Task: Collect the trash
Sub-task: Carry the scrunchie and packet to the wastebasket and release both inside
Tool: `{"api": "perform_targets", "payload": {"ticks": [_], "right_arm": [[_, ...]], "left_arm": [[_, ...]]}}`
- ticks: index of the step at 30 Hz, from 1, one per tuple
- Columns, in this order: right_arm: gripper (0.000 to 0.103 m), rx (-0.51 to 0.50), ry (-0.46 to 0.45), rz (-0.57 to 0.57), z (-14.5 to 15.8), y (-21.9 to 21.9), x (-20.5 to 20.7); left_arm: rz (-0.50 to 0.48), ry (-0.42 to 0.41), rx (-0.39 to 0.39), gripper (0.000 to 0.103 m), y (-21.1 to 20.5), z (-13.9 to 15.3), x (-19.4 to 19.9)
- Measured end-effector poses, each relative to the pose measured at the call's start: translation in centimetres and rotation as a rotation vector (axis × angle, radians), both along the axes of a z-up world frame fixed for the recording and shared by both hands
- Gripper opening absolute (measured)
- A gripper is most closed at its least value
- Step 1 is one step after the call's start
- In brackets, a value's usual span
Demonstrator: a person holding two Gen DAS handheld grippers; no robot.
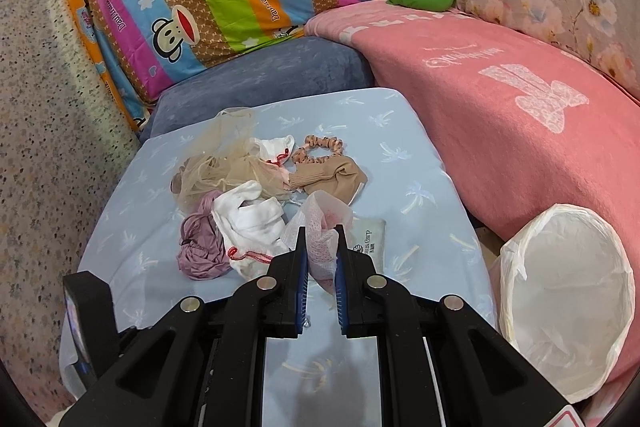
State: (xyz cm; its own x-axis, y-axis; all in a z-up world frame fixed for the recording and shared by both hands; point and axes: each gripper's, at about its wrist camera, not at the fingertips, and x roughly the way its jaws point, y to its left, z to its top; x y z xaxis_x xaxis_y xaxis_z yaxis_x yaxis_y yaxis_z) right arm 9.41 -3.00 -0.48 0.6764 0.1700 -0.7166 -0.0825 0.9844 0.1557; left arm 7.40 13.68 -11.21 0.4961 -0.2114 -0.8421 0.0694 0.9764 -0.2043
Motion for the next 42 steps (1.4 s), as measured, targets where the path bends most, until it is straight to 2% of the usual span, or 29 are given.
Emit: {"api": "perform_targets", "payload": {"ticks": [1, 4, 5, 12, 17, 23, 31, 42], "right_arm": [[0.011, 0.001, -0.003, -0.001, 0.1, -0.1, -0.2], [0.011, 0.0, -0.021, -0.006, 1.0, -0.5, -0.6], [0.011, -0.001, -0.03, -0.009, 1.4, -0.7, -0.7], [0.011, 0.011, -0.093, -0.045, 4.6, -3.5, -1.5], [0.011, 0.025, -0.135, -0.081, 7.4, -6.8, -2.2], [0.011, 0.063, -0.167, -0.133, 9.9, -11.5, -3.1], [0.011, 0.089, -0.15, -0.199, 11.0, -17.8, -3.8], [0.011, 0.142, -0.089, -0.293, 9.0, -24.1, -4.8]], "left_arm": [[-0.013, -0.004, 0.001, 0.039, -0.2, 0.1, 0.0], [-0.036, 0.007, -0.01, 0.015, -0.5, 0.5, 0.3], [-0.042, 0.002, -0.014, 0.012, -0.6, 0.8, 0.3], [-0.111, -0.115, -0.031, 0.01, -3.3, 6.4, 0.6], [-0.189, -0.218, -0.037, 0.01, -6.9, 10.9, 0.9], [-0.291, -0.291, -0.057, 0.01, -11.9, 14.4, 0.9], [-0.428, -0.319, -0.067, 0.01, -19.0, 16.1, 0.4], [-0.55, -0.291, -0.097, 0.012, -25.7, 15.3, -0.4]]}}
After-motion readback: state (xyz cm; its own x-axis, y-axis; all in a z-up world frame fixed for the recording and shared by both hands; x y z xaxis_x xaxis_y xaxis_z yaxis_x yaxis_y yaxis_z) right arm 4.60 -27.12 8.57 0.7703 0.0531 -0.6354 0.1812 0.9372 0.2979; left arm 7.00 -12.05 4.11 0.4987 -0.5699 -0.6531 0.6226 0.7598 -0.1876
